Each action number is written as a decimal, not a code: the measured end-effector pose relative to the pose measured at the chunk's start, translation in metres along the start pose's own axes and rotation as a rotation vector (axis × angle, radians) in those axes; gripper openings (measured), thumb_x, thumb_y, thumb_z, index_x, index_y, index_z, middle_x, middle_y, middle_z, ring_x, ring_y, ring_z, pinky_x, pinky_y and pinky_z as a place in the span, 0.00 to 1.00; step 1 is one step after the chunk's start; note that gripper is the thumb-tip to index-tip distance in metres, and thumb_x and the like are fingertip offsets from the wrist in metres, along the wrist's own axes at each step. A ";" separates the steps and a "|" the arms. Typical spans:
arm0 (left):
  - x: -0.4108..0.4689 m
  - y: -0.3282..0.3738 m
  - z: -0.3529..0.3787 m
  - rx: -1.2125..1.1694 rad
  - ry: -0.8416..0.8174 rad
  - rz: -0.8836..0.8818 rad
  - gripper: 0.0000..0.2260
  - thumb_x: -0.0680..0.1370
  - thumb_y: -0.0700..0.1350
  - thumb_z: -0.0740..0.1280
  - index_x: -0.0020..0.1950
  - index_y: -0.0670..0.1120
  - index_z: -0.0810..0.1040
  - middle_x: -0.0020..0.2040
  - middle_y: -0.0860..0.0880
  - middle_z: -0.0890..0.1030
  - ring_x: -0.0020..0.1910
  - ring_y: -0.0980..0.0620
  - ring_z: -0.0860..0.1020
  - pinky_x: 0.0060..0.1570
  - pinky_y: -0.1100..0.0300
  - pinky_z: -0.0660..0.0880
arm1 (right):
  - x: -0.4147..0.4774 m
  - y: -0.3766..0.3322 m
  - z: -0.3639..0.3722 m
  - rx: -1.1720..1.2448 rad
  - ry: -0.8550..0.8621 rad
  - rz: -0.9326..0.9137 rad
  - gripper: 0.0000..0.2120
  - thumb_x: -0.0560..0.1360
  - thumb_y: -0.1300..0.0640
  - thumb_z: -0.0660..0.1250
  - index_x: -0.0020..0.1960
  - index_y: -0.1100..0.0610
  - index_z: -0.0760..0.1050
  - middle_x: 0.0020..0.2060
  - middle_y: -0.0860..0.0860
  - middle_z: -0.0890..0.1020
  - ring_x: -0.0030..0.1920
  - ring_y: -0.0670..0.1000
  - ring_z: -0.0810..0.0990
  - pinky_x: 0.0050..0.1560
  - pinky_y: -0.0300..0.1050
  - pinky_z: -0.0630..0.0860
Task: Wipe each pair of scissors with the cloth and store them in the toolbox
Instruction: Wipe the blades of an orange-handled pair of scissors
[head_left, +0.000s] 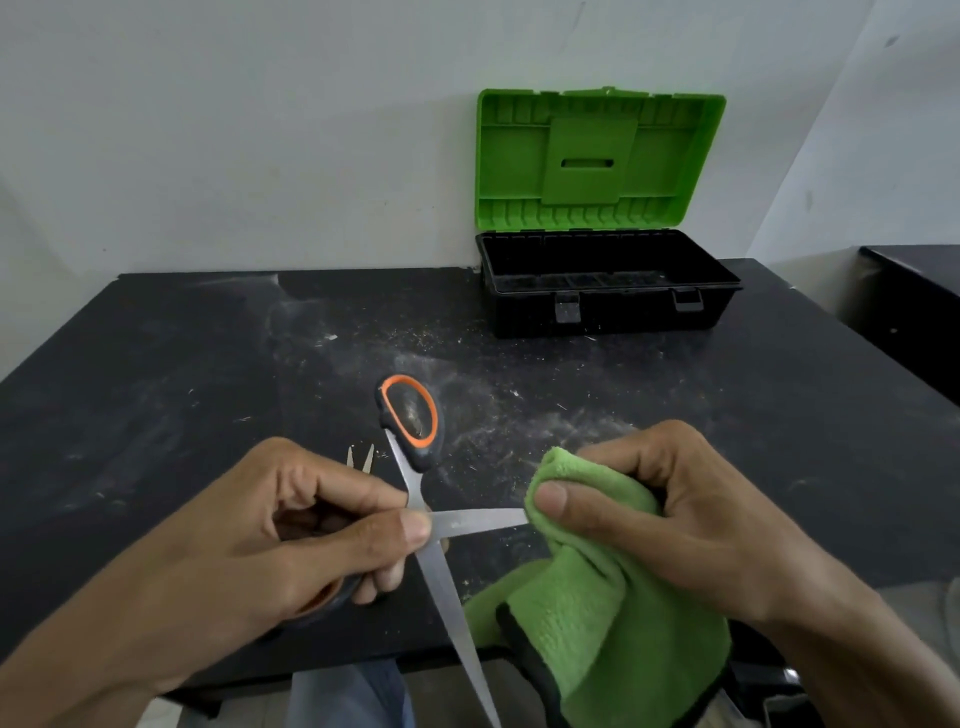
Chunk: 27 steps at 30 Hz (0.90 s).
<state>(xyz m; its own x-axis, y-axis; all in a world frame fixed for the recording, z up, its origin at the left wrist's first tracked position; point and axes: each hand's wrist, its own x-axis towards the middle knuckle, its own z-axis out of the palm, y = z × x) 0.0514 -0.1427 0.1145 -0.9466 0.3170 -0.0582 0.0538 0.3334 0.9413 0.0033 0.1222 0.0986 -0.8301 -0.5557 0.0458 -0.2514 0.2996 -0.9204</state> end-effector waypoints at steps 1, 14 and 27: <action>-0.001 0.000 0.000 -0.014 -0.012 0.013 0.16 0.69 0.59 0.72 0.31 0.47 0.84 0.27 0.49 0.78 0.27 0.54 0.73 0.29 0.63 0.67 | -0.001 0.000 -0.002 0.013 -0.009 -0.010 0.21 0.79 0.44 0.73 0.33 0.56 0.79 0.26 0.51 0.75 0.25 0.53 0.71 0.27 0.50 0.69; 0.000 -0.002 -0.004 -0.259 0.486 0.099 0.26 0.59 0.62 0.77 0.39 0.38 0.84 0.28 0.40 0.75 0.30 0.44 0.66 0.31 0.66 0.68 | -0.018 -0.015 -0.022 0.071 0.121 0.059 0.18 0.76 0.40 0.70 0.47 0.54 0.90 0.41 0.57 0.90 0.42 0.63 0.90 0.44 0.63 0.86; 0.018 0.007 0.029 -0.183 0.540 0.154 0.14 0.70 0.53 0.74 0.37 0.42 0.85 0.33 0.32 0.76 0.32 0.44 0.69 0.39 0.49 0.67 | 0.002 -0.025 0.005 0.025 0.015 0.063 0.14 0.78 0.45 0.70 0.47 0.52 0.89 0.42 0.55 0.90 0.44 0.62 0.89 0.49 0.67 0.84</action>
<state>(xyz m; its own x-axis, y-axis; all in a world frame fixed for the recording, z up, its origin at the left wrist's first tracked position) 0.0440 -0.1086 0.1105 -0.9627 -0.1635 0.2156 0.1927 0.1452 0.9705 0.0103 0.1096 0.1201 -0.8512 -0.5248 -0.0074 -0.1855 0.3141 -0.9311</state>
